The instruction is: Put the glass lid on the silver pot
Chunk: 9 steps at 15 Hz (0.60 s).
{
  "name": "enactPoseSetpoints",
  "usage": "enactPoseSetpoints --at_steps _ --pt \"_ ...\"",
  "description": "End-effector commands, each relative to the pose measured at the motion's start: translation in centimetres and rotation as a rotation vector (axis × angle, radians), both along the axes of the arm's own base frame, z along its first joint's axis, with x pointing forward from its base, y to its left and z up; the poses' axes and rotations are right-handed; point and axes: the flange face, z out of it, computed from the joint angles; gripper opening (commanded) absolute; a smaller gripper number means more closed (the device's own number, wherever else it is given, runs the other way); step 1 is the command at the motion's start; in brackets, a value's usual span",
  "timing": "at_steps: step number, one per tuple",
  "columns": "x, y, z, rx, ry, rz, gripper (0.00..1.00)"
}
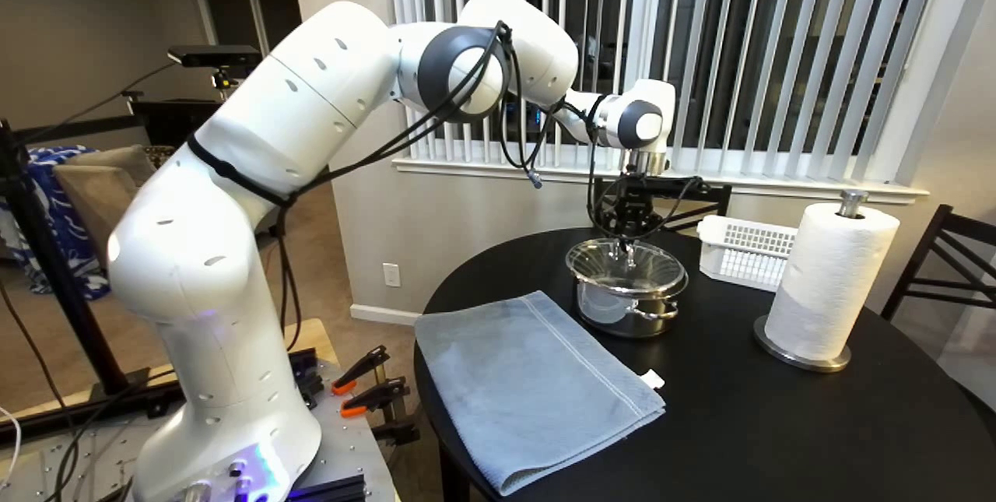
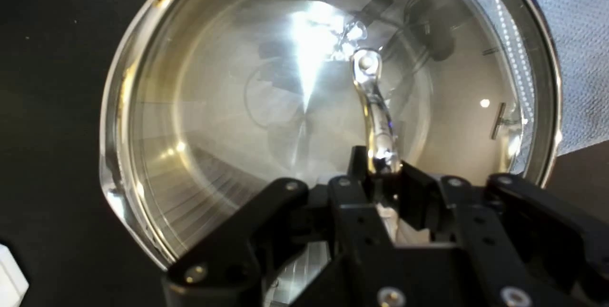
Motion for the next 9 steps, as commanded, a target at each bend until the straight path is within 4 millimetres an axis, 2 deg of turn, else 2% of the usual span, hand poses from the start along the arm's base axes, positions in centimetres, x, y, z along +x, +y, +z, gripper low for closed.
enactPoseSetpoints --at_steps 1,9 --pt "0.42 -0.13 1.80 0.032 -0.044 -0.013 0.02" --pt "0.79 -1.02 1.35 0.027 -0.066 -0.031 0.02"
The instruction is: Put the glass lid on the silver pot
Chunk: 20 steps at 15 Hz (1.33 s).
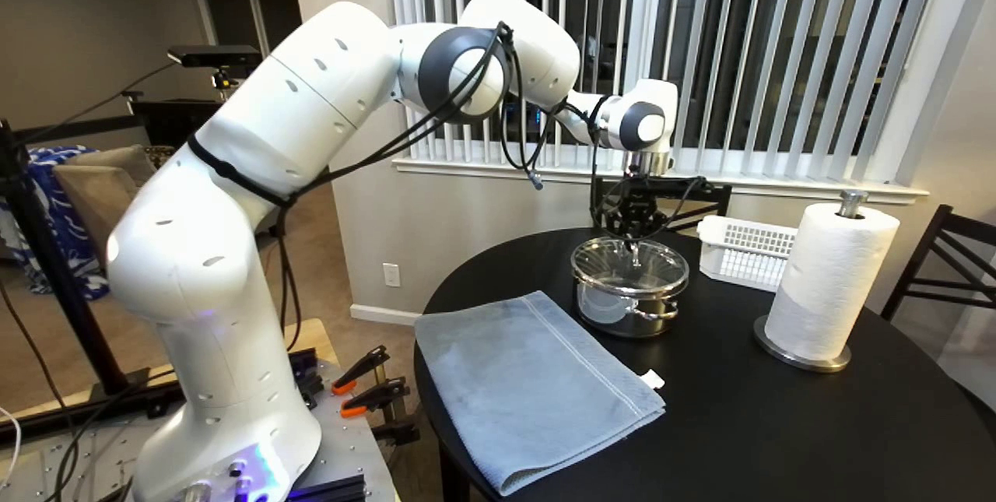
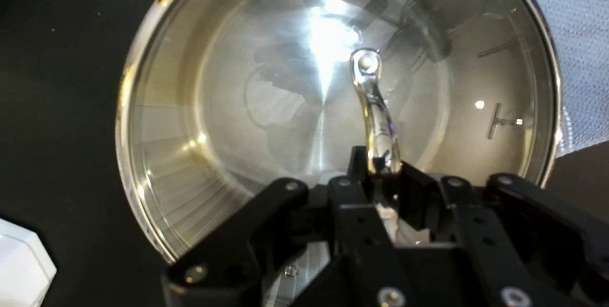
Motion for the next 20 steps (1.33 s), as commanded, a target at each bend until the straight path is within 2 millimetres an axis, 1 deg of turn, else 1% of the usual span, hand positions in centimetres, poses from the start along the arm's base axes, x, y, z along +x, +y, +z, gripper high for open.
enactPoseSetpoints --at_steps 1,4,9,13,20 --pt "0.3 -0.7 1.1 0.021 -0.027 -0.025 0.02" --pt "0.5 -0.7 0.6 0.025 -0.032 -0.028 0.02" --pt "0.4 0.1 0.1 0.043 -0.029 -0.011 0.02" --pt "0.3 0.1 0.4 0.053 -0.033 -0.009 0.02" --pt "0.2 -0.5 0.5 0.101 -0.031 -0.032 0.02"
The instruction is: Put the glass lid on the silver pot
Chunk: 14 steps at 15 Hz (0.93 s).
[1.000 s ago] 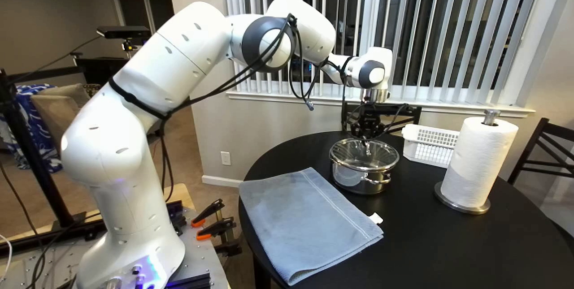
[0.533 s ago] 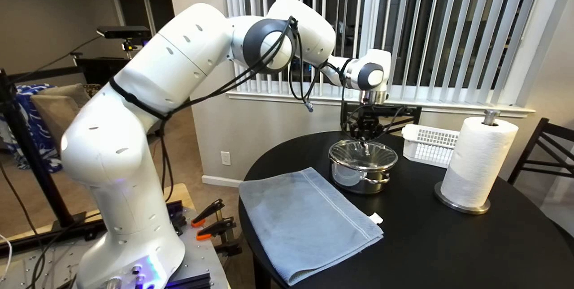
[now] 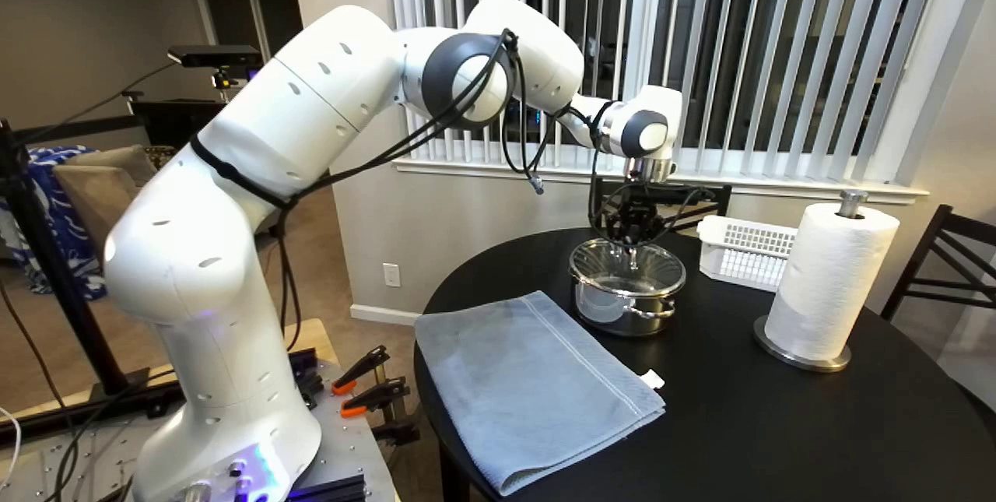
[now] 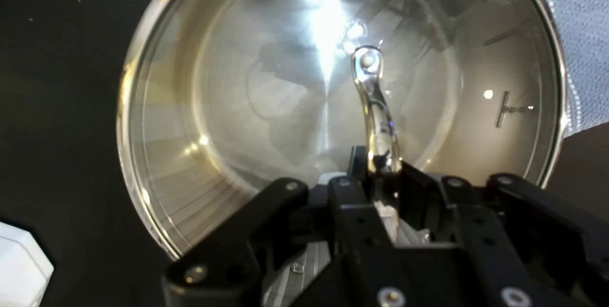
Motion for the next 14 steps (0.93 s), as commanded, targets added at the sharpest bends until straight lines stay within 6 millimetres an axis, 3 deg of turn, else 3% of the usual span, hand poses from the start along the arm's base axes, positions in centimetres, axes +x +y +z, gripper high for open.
enactPoseSetpoints --at_steps 1,2,3,6,11,12,14 --pt "0.0 -0.2 1.4 0.041 -0.020 -0.004 0.02" --pt "0.0 -0.2 1.4 0.036 -0.018 -0.007 0.02" --pt "-0.1 -0.1 1.3 0.021 -0.010 -0.008 0.33" --pt "-0.1 0.0 1.4 0.007 -0.013 -0.008 0.46" --pt "-0.3 0.5 2.7 -0.013 -0.025 -0.005 0.77" --pt "0.2 0.1 1.6 0.008 -0.020 -0.003 0.59" --pt "0.2 0.3 2.0 0.007 -0.026 0.000 0.73"
